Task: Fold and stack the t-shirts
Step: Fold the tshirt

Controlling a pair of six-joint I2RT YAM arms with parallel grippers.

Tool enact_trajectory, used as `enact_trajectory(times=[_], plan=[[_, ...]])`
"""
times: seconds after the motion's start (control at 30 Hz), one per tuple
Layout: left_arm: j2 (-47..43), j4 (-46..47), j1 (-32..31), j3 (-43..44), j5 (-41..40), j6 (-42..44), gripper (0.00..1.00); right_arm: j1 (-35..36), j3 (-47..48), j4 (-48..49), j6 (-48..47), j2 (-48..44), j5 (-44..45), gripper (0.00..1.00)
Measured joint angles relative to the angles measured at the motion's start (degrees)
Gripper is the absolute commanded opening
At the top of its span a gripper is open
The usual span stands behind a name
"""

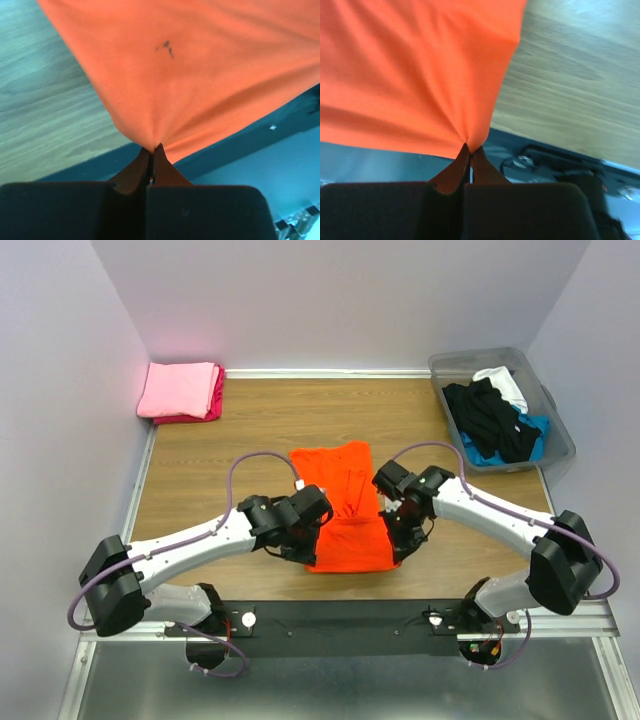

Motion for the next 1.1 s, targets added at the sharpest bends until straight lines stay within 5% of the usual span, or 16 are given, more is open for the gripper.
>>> enact_trajectory(times=[0.67, 1.1], plan=[[8.6, 6.2, 24.1, 14.7, -2.6, 14.2, 0.00, -11.0, 41.5, -7.0, -10.3, 20.2, 8.7, 0.01], [21.8, 18.5, 32.9, 17.8, -0.9, 21.7, 0.00, -13.6, 49.0, -0.4, -11.8, 34.2, 9.6, 0.01]])
